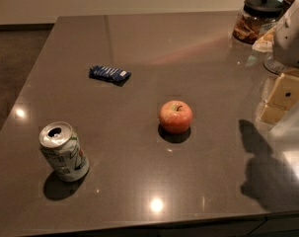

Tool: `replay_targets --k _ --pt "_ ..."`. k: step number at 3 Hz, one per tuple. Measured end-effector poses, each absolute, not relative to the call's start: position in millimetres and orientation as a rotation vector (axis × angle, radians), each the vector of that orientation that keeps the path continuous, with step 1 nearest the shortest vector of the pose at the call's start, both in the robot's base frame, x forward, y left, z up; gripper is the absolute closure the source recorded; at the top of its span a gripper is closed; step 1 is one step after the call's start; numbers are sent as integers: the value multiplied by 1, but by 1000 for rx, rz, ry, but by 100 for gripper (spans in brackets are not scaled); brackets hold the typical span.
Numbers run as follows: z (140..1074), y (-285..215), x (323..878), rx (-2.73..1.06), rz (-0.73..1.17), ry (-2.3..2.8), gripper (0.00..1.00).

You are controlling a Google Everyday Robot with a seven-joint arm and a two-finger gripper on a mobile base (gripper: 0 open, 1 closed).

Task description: Move apple near 7up can

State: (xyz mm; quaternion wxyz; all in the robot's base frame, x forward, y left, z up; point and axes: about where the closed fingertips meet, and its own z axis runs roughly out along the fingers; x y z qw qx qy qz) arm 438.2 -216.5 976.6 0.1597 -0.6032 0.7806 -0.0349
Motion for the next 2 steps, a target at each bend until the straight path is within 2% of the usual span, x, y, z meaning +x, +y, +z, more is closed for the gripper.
replay_targets --k 2 --pt "975 -199 441 -1731 -62 2180 0"
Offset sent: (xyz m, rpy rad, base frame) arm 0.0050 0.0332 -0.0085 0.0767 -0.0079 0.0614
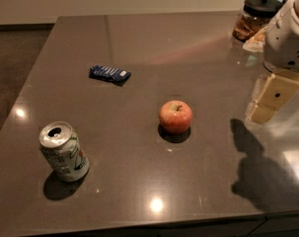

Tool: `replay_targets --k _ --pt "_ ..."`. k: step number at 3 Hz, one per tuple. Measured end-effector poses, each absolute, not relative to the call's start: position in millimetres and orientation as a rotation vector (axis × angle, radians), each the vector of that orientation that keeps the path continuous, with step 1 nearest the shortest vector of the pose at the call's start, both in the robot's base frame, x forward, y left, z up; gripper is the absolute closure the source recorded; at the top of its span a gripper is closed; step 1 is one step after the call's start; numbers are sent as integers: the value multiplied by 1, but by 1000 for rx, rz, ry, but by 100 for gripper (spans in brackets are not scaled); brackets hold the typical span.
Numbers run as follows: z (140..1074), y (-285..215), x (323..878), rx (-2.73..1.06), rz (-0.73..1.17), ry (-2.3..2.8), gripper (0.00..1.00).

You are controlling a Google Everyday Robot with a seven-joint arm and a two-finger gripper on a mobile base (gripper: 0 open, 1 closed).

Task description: Move apple near 7up can

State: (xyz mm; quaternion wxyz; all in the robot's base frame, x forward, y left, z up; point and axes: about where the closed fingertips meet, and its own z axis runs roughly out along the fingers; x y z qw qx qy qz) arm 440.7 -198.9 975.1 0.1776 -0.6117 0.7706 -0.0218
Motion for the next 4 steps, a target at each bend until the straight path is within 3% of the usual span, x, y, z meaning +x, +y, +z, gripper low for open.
replay_targets --k 4 --pt "882 -135 460 -1834 185 2187 0"
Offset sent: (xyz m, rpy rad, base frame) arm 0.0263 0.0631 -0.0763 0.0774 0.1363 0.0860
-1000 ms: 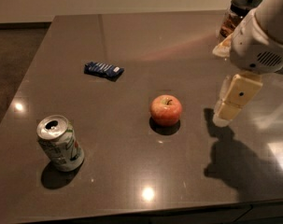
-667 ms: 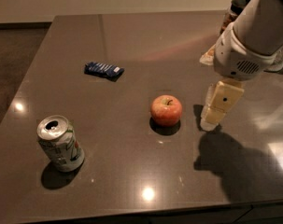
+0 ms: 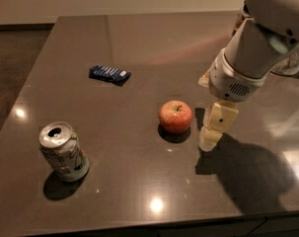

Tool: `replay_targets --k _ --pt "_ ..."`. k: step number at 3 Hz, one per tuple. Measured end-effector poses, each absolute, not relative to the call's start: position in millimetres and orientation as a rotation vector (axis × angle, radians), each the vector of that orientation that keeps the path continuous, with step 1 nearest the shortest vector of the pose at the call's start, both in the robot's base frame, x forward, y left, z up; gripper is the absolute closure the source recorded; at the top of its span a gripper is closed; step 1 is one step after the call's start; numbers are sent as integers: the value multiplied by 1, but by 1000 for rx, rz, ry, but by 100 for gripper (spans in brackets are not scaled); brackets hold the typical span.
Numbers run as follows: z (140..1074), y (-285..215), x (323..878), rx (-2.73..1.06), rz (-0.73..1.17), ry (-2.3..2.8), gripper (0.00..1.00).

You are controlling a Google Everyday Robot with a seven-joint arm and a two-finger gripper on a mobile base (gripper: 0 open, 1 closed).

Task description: Move apple near 7up can

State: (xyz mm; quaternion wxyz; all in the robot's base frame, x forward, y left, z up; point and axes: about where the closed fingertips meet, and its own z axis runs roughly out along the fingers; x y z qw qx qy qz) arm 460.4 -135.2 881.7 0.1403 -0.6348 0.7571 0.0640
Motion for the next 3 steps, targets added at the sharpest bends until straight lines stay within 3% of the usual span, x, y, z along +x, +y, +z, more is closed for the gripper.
replay_targets --k 3 --pt "869 -93 467 -1791 339 2119 0"
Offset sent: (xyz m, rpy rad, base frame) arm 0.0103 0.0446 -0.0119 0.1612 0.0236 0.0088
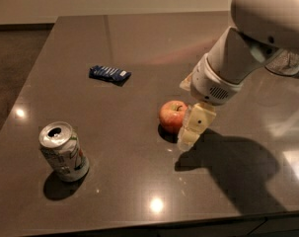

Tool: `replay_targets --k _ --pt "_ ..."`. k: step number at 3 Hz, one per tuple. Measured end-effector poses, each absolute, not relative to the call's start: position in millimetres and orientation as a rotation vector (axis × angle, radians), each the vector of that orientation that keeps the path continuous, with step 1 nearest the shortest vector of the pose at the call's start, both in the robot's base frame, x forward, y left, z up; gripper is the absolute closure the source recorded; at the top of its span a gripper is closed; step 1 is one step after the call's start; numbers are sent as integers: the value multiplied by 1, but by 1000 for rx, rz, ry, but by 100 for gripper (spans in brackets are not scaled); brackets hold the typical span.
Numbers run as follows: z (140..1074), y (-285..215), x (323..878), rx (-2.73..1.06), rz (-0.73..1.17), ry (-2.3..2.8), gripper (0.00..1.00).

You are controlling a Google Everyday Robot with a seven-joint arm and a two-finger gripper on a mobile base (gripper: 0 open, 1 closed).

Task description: Move apple near 7up can

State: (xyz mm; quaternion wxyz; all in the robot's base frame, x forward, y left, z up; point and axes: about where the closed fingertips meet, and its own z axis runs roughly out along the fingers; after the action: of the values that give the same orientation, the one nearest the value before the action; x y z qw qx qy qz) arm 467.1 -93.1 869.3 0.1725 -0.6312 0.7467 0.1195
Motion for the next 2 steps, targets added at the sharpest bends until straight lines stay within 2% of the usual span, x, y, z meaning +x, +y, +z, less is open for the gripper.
replay_targets --k 1,2 --pt "864 -85 468 -1791 361 2113 17" --pt "862 -81 468 -1799 371 2104 42"
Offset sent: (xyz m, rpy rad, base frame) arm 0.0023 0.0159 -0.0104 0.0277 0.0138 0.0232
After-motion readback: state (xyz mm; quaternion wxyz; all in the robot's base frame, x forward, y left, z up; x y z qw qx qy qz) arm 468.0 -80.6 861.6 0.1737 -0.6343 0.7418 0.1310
